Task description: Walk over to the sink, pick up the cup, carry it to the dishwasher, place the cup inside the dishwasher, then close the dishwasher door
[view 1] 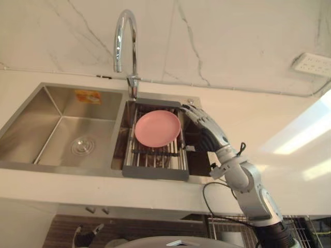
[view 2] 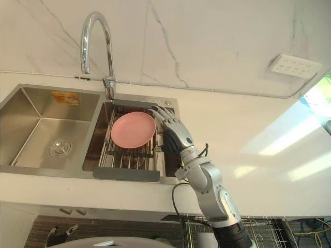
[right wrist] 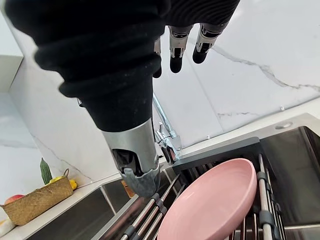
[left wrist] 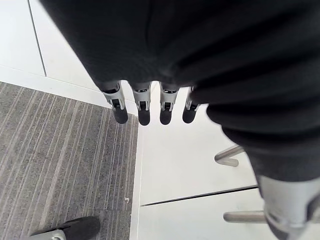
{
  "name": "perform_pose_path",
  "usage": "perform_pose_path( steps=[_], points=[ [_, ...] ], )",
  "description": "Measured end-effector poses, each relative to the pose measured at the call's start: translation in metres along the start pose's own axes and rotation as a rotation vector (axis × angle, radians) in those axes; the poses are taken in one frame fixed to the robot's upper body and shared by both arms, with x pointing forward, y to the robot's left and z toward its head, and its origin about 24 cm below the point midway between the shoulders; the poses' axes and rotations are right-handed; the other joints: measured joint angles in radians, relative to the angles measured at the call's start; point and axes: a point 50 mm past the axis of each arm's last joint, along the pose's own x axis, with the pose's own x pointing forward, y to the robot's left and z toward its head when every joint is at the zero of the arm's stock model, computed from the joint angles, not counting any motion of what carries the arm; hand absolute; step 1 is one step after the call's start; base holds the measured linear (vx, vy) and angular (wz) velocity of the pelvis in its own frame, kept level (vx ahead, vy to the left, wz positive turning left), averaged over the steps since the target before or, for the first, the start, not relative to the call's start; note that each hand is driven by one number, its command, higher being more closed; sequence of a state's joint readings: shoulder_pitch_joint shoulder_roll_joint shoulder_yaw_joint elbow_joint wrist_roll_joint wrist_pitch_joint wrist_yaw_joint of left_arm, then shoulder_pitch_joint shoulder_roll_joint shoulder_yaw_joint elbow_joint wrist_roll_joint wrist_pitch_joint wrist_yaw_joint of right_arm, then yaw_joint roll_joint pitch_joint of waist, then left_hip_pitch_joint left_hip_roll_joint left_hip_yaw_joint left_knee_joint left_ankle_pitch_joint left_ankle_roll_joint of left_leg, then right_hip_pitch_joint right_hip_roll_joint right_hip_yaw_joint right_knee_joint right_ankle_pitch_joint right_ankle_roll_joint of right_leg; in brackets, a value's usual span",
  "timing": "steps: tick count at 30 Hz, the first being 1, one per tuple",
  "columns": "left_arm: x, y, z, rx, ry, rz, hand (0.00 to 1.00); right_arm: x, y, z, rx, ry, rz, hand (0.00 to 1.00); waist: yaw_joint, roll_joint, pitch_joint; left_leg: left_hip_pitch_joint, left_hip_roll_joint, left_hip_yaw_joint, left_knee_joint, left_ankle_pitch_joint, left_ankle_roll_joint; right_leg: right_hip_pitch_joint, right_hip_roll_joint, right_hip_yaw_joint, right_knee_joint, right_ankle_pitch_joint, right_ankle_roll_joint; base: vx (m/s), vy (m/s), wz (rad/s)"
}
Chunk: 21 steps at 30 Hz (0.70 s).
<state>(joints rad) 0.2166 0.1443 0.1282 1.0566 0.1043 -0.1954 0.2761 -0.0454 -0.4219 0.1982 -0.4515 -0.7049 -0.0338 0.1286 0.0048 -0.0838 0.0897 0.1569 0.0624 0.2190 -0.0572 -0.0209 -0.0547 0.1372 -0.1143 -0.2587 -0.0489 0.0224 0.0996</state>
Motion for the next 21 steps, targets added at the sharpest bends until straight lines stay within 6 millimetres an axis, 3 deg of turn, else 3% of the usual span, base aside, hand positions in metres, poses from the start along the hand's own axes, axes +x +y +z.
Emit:
perform_pose_path(
  steps=[21],
  points=[
    [0.004,0.000,0.003,0.025,0.028,0.004,0.00,0.047,0.050,-0.006,-0.339,-0.001,0.360,0.00,0.042,-0.007,-0.044,-0.034,0.000,-0.028,0.002,0.003,-0.003,-0.003,0.006,-0.029,-0.031,0.009,-0.003,-0.01,-0.009,0.03]
  ],
)
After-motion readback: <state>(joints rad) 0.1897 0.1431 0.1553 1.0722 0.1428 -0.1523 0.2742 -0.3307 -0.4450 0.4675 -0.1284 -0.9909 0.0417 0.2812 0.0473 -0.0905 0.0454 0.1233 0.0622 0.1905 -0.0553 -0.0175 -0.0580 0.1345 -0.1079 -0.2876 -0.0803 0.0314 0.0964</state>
